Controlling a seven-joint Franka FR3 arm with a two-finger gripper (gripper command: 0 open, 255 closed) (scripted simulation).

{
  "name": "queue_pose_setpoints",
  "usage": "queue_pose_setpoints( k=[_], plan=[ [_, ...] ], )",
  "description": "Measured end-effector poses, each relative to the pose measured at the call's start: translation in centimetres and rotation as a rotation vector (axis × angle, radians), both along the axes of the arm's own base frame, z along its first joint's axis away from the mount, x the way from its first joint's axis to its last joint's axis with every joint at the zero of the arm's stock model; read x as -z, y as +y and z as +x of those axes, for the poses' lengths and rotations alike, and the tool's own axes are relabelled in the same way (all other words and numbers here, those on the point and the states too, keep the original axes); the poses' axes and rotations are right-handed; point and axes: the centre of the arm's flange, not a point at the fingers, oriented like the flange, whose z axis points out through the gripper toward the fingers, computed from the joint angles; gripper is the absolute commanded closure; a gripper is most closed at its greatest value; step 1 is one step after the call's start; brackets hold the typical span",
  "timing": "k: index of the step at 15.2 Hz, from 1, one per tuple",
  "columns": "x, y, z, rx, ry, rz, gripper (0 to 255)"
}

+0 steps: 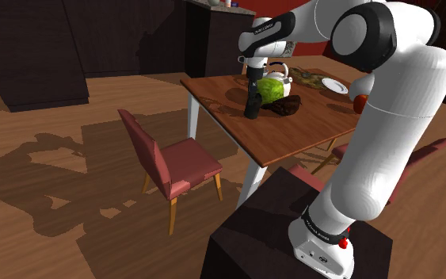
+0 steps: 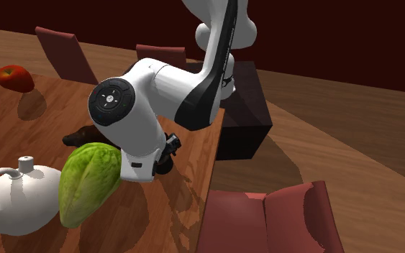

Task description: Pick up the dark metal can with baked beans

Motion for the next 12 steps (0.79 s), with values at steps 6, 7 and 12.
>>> queue_pose_setpoints(
  k=[6,7,12],
  plan=[
    [0.0,0.0,0.0,0.0,0.0,0.0,255],
    [0.0,0.0,0.0,0.0,-0.001,0.0,255],
    [-2.0,0.0,0.0,0.0,0.002,0.0,255]
  ],
)
